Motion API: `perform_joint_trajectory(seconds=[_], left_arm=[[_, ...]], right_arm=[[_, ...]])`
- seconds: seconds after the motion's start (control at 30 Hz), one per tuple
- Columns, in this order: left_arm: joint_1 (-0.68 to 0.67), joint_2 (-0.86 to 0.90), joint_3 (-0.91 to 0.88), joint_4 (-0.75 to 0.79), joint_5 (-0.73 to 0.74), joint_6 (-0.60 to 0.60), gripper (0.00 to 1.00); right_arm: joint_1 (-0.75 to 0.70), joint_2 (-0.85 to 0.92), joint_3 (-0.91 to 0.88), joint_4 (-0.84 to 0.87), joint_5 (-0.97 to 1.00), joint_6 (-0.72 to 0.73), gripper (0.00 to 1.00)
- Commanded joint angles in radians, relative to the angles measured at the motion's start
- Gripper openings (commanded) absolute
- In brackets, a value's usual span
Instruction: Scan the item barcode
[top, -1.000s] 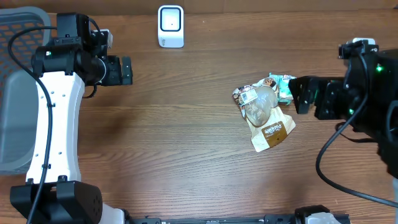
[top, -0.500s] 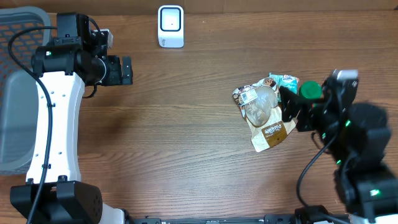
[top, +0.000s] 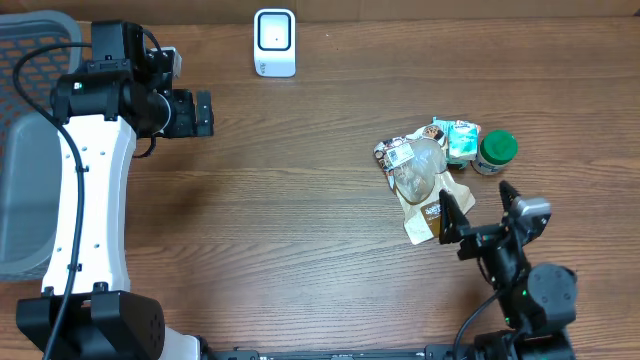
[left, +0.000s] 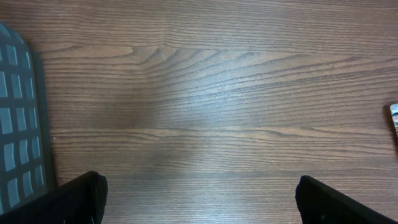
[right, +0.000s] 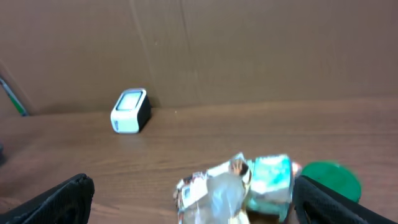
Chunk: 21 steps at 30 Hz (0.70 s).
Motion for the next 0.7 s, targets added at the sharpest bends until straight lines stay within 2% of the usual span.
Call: perform_joint_trajectory(seconds=[0.0,0.4,0.67], left_arm=[[0.000,0.007,0.019,0.003,0.004,0.019,1.00],[0.000,0.007,0.019,0.003,0.004,0.019,1.00],[0.000,0.007,0.019,0.003,0.004,0.019,0.99]], right_arm=[[0.003,-0.073,-0.071,0.014,-0.033,0.004,1.00],[0.004,-0.226,-0.261,0.109,-0.039,0.003,1.00],[0.004,-0.230,-0.261,0.096,-0.021,0.000,1.00]])
